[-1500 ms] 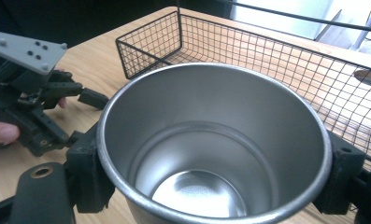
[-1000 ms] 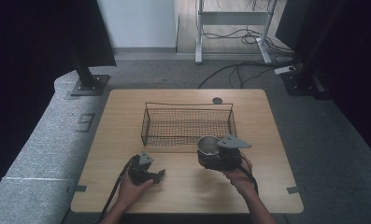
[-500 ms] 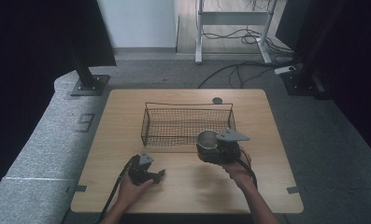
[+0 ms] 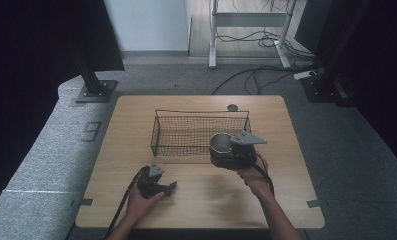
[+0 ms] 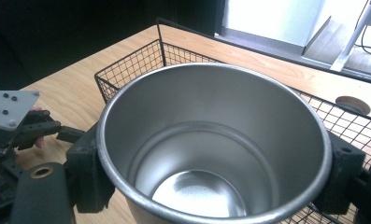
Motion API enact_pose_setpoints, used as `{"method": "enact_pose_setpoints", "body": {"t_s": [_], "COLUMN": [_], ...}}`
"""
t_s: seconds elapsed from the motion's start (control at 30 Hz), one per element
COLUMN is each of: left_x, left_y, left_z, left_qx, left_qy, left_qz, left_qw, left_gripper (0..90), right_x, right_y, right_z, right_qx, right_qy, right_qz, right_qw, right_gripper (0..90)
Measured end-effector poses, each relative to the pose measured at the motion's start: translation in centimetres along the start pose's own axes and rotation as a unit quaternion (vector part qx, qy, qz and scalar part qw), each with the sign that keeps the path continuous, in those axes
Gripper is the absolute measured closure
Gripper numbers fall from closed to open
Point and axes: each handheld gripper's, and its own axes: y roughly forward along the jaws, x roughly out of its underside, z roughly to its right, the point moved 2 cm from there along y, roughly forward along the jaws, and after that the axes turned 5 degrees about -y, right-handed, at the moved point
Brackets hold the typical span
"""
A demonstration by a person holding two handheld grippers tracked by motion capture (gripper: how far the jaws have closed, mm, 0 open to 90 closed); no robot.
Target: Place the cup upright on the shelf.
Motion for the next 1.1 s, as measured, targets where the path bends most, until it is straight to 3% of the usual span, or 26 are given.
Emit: {"method": "enact_pose_setpoints", "body": {"t_s": [0.53, 1.1], "left_x": [0.0, 0.0], "left_y": [0.0, 0.0], "left_z": [0.0, 0.0], "left_qx": [0.0, 0.0], "left_qy": [0.0, 0.0], "left_qz": [0.0, 0.0], "left_qw": [1.0, 1.0], "left_gripper": [14.6, 14.6], "right_x": [-0.9, -1.9], "right_y": [0.6, 1.1], "right_z": [0.9, 2.2], "right_qx": [0.002, 0.021], "right_qy": [0.007, 0.013], "right_qz": [0.002, -0.002], "right_qw": [1.0, 0.9997], "right_gripper": [18.3, 18.3]}}
